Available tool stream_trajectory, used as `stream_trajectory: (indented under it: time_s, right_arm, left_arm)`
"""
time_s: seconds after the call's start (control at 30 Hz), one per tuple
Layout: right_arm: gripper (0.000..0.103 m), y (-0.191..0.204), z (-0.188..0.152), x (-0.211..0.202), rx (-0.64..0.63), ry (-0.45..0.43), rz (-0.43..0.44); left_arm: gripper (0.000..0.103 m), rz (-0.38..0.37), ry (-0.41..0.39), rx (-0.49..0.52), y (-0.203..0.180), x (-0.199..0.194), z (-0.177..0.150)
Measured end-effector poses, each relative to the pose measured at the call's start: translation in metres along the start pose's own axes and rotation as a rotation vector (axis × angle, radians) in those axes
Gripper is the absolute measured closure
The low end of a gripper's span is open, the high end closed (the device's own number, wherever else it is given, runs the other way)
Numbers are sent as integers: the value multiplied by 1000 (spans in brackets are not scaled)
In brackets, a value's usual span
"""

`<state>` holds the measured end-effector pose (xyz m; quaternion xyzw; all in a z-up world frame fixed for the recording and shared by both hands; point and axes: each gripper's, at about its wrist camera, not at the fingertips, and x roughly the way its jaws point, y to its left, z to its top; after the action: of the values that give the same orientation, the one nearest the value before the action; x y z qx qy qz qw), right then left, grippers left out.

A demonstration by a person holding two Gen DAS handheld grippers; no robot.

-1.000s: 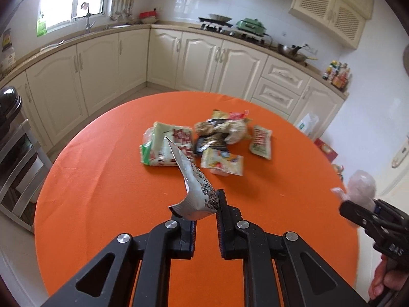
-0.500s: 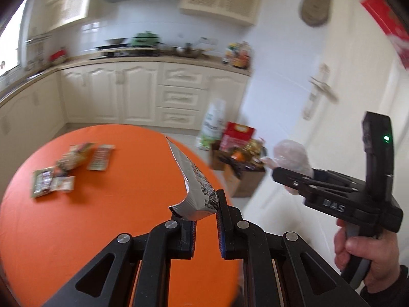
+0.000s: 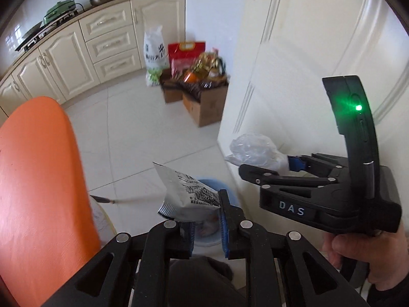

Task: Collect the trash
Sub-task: 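Carry the wrapper and plastic bag to the blue bin and release both, then return both open tools to the orange table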

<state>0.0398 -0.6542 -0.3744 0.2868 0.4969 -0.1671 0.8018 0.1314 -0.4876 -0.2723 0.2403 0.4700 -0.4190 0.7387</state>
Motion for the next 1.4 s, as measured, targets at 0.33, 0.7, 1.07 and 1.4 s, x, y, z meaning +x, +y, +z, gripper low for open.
stream_trajectory:
  time_s: [0.33,0.7,1.07,1.4]
  right_arm:
    - [3,-27,-2,67,139,108,-3]
    - [0,-28,-3,36,184,60,-56]
    - [0,37,20,-66,103,-168,-22]
    - [0,146,26,-157,-77,-346,65]
  left_arm:
    - [27,61,75,-12,-31,25,32]
    - [1,66,-83,-40,-15,-41,36]
    - [1,107,-267,-84,-5,-145,-26]
    - [1,195,-445,-227,22,-263,-128]
